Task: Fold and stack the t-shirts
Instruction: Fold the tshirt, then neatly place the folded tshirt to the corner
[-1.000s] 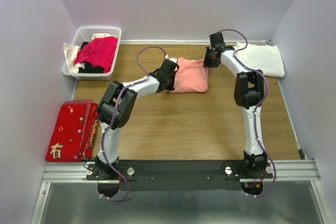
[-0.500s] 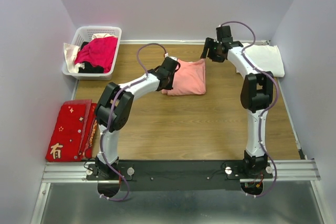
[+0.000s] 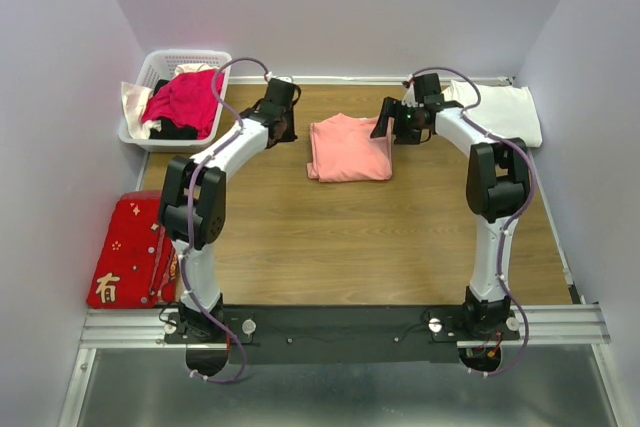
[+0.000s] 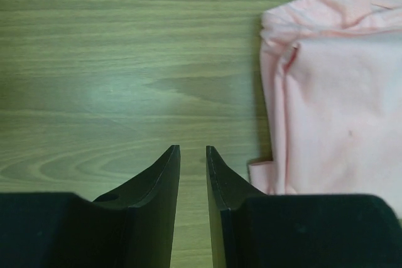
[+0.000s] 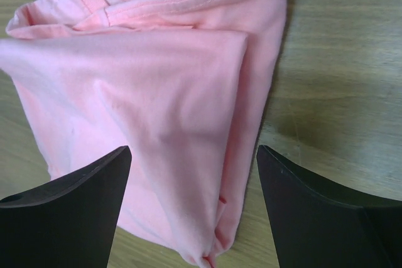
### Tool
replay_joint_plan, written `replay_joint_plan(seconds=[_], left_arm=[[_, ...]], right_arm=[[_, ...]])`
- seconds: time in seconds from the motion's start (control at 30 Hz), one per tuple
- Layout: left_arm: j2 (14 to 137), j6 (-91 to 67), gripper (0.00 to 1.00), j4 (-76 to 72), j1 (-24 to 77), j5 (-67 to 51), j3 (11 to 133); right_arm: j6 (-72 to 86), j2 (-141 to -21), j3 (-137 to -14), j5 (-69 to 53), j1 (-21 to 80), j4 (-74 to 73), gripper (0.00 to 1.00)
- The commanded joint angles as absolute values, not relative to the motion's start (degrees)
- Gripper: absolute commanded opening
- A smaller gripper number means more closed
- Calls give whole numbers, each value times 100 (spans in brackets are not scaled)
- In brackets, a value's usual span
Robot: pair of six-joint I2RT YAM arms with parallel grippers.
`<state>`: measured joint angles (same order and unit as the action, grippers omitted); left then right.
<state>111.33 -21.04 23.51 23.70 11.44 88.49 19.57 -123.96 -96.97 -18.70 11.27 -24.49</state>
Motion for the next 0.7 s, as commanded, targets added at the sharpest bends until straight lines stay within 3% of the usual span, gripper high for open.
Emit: replay_joint_plan(seconds=[0.0,0.67], left_arm=[[10907,-2048,33,2276,2022,283,8754],[10942,-1925,32,2048,1442,-483,8455]], right_arm=[[1986,-12436,-9519,-2619,1011,-1925,90],[1995,-13121,-9158,-3374,940,-1688,89]])
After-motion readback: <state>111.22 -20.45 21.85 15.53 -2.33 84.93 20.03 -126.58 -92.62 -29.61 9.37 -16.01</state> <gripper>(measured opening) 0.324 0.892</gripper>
